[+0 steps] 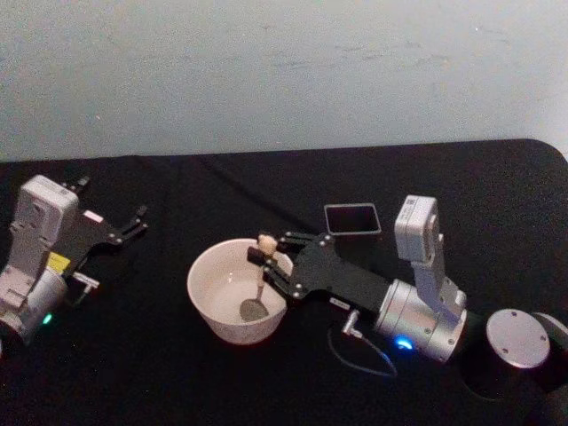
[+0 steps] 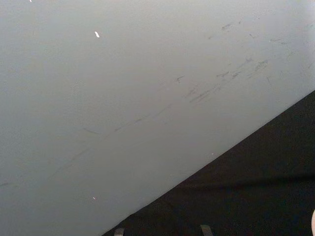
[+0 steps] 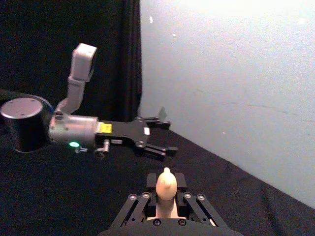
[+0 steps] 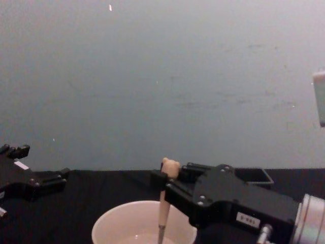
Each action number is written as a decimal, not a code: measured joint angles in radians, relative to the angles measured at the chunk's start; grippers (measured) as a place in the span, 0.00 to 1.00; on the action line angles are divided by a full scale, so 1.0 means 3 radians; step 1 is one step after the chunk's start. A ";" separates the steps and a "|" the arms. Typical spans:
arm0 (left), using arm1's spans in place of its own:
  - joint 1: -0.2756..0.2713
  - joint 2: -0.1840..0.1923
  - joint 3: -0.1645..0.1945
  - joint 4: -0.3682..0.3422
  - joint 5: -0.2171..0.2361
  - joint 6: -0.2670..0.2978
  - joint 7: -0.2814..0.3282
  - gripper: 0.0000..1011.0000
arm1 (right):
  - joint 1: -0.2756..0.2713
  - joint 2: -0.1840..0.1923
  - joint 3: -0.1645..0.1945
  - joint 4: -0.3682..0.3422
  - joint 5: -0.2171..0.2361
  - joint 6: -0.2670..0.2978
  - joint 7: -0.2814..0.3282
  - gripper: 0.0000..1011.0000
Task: Pick up the stirring spoon with one hand, stir inside the cup, then place it back in its original position.
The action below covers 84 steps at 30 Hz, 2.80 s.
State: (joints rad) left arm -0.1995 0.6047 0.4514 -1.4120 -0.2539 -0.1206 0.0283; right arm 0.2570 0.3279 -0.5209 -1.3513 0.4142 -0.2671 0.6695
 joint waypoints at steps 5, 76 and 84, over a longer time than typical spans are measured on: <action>0.0000 0.0000 0.0000 0.0000 0.0000 0.0000 0.0000 0.99 | 0.0013 -0.0036 -0.0071 0.0002 0.0004 0.0005 0.0020 0.21; 0.0000 0.0000 0.0000 0.0000 0.0000 0.0000 0.0000 0.99 | 0.0278 -0.0336 -0.0031 0.0385 -0.0204 -0.0080 -0.0298 0.21; 0.0000 0.0000 0.0000 0.0000 0.0000 0.0000 0.0000 0.99 | 0.0312 -0.0346 0.0037 0.0454 -0.0238 -0.0098 -0.0330 0.21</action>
State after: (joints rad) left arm -0.1995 0.6047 0.4514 -1.4120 -0.2539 -0.1206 0.0283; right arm 0.3506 0.2242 -0.5097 -1.2150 0.3428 -0.2965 0.5704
